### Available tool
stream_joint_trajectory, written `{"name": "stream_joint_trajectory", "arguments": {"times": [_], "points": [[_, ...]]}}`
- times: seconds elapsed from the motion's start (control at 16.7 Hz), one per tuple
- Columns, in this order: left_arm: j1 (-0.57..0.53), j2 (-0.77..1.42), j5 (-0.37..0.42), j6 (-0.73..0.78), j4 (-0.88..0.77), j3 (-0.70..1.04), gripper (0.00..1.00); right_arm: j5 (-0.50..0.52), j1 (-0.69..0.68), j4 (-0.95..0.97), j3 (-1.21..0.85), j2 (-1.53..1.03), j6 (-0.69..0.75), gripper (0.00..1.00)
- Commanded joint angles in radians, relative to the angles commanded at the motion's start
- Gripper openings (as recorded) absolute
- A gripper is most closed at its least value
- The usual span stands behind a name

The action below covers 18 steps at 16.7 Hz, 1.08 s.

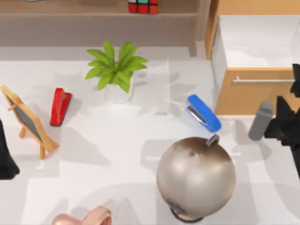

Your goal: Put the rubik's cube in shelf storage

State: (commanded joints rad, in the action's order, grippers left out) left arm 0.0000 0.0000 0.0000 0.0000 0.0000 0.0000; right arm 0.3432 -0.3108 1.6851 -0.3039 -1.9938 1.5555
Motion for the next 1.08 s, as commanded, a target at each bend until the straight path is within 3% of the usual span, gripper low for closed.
{"name": "stream_joint_trajectory", "arguments": {"times": [0.3,1.08], "points": [[0.000,0.000,0.000,0.000,0.000,0.000,1.00,-0.003,0.003,-0.005,-0.005,0.000,0.000,1.00],[0.000,0.000,0.000,0.000,0.000,0.000,1.00,-0.003,0.003,-0.005,-0.005,0.000,0.000,0.02]]}}
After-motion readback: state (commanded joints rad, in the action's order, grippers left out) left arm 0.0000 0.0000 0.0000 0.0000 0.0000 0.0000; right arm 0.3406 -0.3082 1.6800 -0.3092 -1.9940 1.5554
